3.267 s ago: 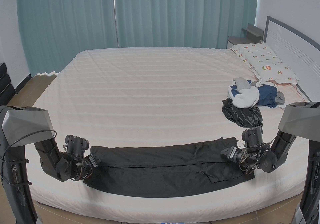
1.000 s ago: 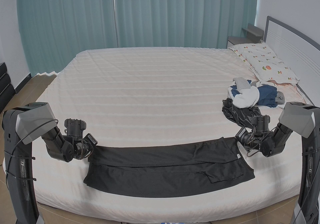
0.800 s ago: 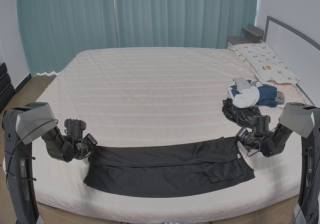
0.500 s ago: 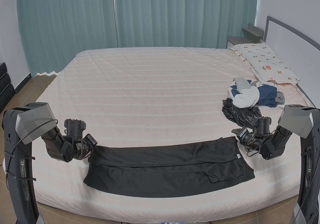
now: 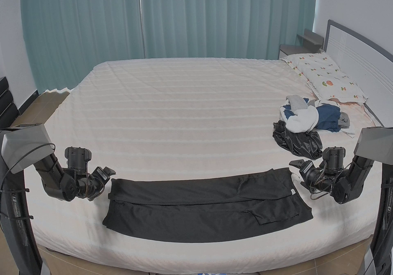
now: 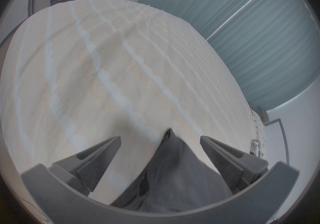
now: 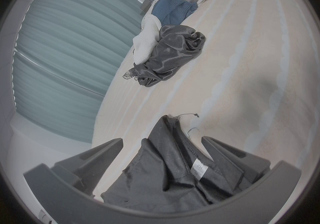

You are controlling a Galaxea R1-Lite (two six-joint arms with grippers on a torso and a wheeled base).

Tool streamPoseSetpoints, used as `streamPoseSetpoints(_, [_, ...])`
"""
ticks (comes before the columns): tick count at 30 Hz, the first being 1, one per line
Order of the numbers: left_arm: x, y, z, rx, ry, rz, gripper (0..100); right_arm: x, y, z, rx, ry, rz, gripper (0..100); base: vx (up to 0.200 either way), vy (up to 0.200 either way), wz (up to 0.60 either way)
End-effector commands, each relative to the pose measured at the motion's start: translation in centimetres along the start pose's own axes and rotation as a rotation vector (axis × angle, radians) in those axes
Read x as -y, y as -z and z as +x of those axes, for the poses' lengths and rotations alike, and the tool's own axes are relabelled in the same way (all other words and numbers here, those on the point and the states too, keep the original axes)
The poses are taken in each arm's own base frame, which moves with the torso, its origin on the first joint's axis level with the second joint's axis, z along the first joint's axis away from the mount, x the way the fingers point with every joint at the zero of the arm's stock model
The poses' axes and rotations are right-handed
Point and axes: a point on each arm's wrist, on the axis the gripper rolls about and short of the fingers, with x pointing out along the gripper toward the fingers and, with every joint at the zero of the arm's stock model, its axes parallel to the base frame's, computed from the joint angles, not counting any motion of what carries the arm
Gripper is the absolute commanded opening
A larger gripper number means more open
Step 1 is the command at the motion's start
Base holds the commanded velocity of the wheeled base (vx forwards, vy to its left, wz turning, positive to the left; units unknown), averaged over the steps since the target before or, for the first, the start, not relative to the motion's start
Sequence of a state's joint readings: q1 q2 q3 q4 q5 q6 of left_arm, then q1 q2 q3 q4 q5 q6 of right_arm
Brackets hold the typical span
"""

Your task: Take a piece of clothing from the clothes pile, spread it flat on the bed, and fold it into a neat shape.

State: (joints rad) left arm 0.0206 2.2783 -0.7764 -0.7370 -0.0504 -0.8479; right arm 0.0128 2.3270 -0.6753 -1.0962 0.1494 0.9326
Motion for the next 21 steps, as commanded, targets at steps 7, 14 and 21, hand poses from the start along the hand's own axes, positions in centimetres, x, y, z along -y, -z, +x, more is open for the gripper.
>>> streamPoseSetpoints(7, [-2.2, 1.6, -6.6, -0.126, 0.053, 0.094, 100, 1.3, 0.8, -1.2, -0.044, -0.025, 0.05, 100, 0.0, 0.0, 0.0])
streamPoseSetpoints(14, [-2.6, 3.1, -6.8, -0.186, 0.039, 0.106, 100, 1.5, 0.9, -1.0, -0.035, -0.032, 0.047, 100, -0.029, 0.0, 0.0])
streamPoseSetpoints(21, [-2.5, 4.1, -5.9, -0.184, 0.044, 0.143, 100, 1.6, 1.1, -0.9, -0.037, -0.028, 0.04, 100, -0.057, 0.0, 0.0])
